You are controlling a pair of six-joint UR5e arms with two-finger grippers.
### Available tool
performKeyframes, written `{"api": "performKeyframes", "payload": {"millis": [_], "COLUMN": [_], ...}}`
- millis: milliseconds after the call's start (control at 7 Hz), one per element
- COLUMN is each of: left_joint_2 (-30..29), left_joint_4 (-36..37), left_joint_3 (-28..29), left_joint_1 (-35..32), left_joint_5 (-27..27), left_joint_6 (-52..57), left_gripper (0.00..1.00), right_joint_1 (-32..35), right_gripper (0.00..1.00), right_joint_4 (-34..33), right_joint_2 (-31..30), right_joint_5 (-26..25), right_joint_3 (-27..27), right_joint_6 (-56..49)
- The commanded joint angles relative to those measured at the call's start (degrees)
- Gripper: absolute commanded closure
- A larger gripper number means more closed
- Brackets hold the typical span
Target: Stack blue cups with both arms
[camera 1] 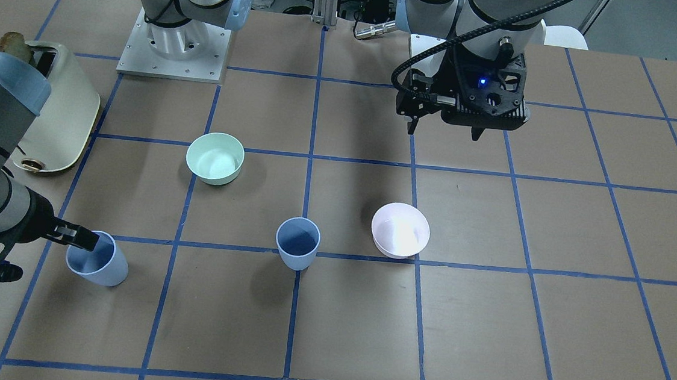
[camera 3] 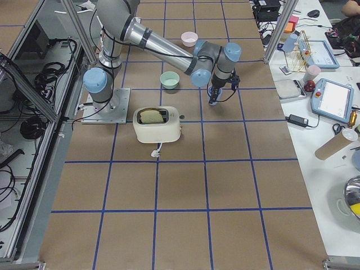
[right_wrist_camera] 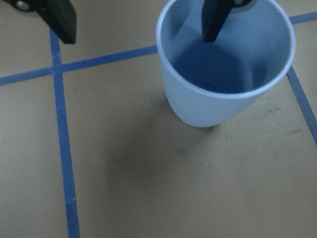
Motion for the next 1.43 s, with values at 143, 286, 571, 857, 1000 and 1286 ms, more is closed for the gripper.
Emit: {"api": "performKeyframes", "payload": {"millis": [143,286,571,857,1000,1286], "left_joint_2": [0.01,0.35,0.80,0.71,0.71,0.62], "left_joint_4": [-0.04,-0.21,-0.30,-0.22,-0.13,-0.04], "left_joint_3": [0.08,0.09,0.00,-0.09,0.00,-0.09], "left_joint_1": [-0.05,-0.14,-0.05,0.04,-0.05,0.04], "left_joint_5": [-0.03,0.23,0.23,0.23,0.14,0.05], "left_joint_6": [-0.02,0.15,0.15,0.24,0.24,0.24], "left_gripper": [0.00,0.00,0.00,0.00,0.00,0.00], "right_joint_1": [0.03,0.21,0.47,2.04,5.79,14.58], "right_gripper": [0.61,0.91,0.98,0.99,0.99,0.98], "right_joint_4": [-2.88,-2.61,-2.61,-0.52,0.46,0.47], "right_joint_2": [1.78,1.52,0.82,-4.16,-6.72,-10.07], "right_joint_5": [0.31,2.66,3.21,3.38,4.52,5.23], "right_joint_3": [0.22,0.22,0.13,-0.22,-0.92,-1.28], "right_joint_6": [0.00,-0.17,-4.64,-5.19,-4.58,3.89]}}
